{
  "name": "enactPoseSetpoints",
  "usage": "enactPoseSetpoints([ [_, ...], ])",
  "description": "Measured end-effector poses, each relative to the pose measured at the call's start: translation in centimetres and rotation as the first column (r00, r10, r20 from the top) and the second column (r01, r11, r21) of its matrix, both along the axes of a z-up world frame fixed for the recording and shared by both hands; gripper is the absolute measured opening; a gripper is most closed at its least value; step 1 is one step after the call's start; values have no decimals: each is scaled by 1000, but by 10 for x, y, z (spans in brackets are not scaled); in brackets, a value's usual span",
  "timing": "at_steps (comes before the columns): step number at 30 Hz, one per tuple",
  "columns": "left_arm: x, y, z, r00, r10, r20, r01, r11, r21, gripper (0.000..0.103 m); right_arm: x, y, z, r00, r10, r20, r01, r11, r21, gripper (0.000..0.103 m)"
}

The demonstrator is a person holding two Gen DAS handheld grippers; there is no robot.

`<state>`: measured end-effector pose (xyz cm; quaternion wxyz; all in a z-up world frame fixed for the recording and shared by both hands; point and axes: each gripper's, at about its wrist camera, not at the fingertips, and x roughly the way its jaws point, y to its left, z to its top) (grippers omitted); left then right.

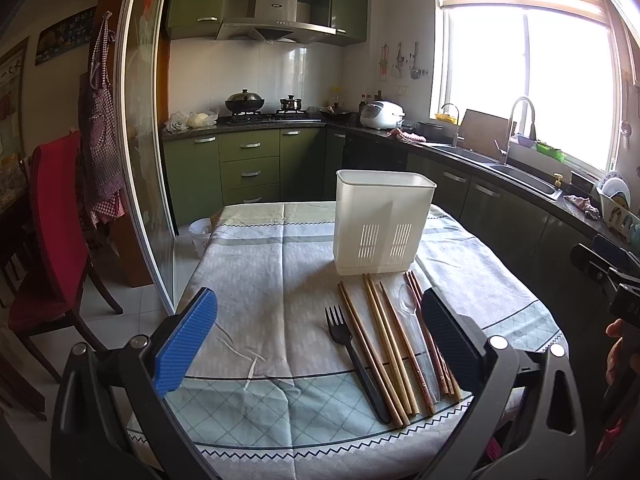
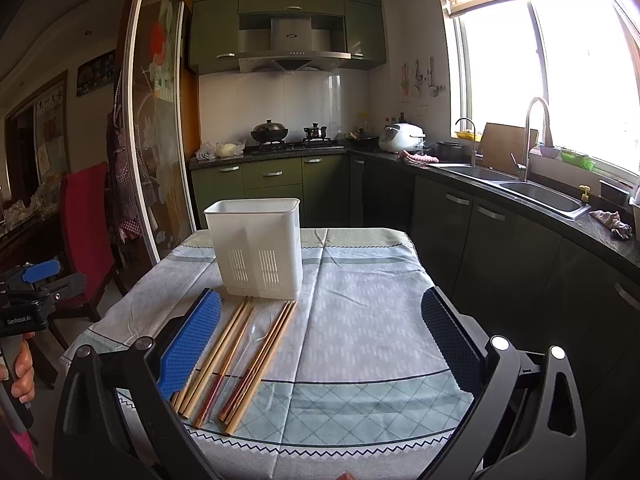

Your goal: Organize utensils

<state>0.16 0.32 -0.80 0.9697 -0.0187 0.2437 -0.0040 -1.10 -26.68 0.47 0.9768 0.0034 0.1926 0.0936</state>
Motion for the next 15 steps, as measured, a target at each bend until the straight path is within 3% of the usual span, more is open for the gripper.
enactPoseSetpoints([
  [15, -1, -2, 0, 1000, -3, -2, 3, 1000, 3, 97, 1, 1, -2, 1000, 0, -5, 0, 1000, -2, 99],
])
